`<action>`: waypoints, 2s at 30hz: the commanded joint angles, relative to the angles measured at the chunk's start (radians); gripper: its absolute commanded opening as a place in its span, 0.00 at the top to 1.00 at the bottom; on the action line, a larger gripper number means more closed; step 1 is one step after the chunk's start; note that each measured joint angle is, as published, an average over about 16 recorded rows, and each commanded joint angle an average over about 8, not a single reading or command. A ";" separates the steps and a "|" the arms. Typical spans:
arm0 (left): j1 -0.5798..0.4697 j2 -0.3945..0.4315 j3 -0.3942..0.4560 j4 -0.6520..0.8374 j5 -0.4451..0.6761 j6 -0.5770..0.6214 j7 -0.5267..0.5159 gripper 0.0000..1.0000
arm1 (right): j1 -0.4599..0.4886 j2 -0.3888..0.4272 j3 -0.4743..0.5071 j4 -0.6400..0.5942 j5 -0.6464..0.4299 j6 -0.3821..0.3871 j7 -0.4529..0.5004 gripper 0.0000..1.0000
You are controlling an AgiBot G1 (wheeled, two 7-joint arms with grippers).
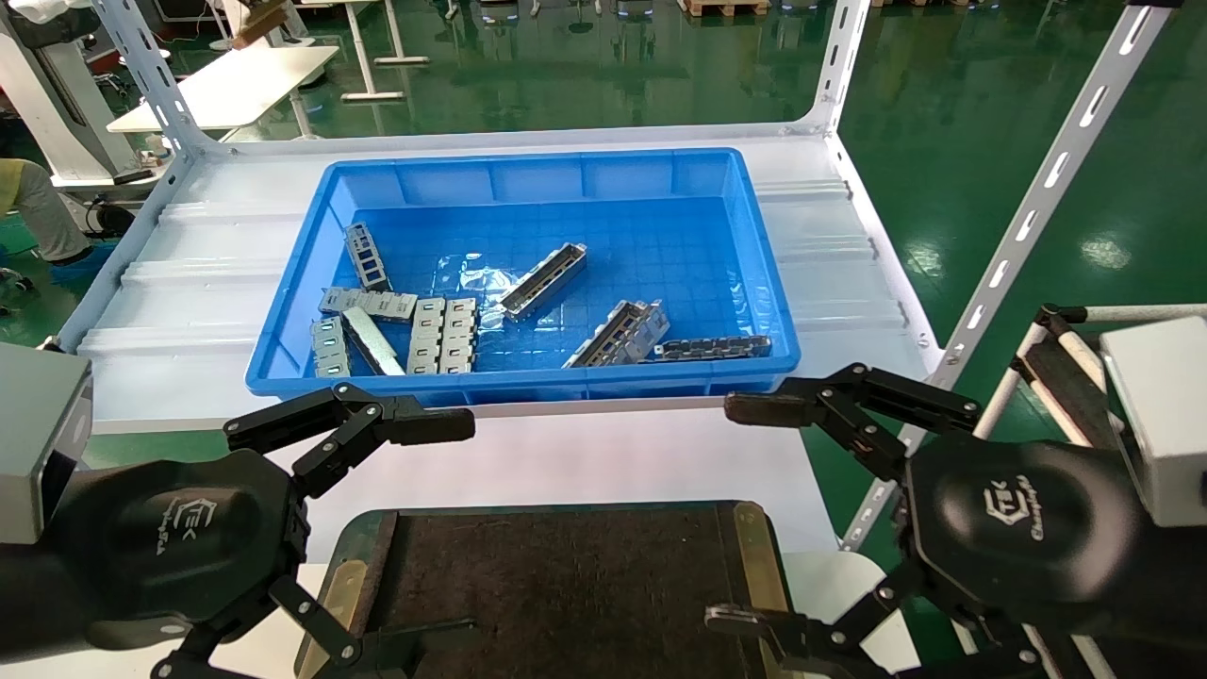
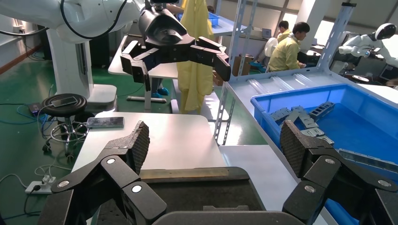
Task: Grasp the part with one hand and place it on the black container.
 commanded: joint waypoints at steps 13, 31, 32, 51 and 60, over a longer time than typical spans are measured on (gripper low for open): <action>0.000 0.000 0.000 0.000 0.000 0.000 0.000 0.00 | 0.000 0.000 0.000 0.000 0.000 0.000 0.000 0.00; -0.042 0.018 0.002 0.030 0.039 -0.020 0.032 0.00 | 0.000 0.000 0.000 -0.001 0.000 0.000 0.000 0.00; -0.049 0.022 0.003 0.034 0.046 -0.025 0.035 0.00 | 0.000 0.000 0.000 -0.001 0.000 0.000 0.000 0.00; -0.234 0.199 0.083 0.241 0.287 -0.205 0.111 0.00 | 0.000 0.000 -0.001 -0.001 0.000 0.000 0.000 0.00; -0.355 0.333 0.142 0.460 0.412 -0.288 0.181 0.00 | 0.000 0.000 -0.001 -0.001 0.000 0.000 0.000 0.00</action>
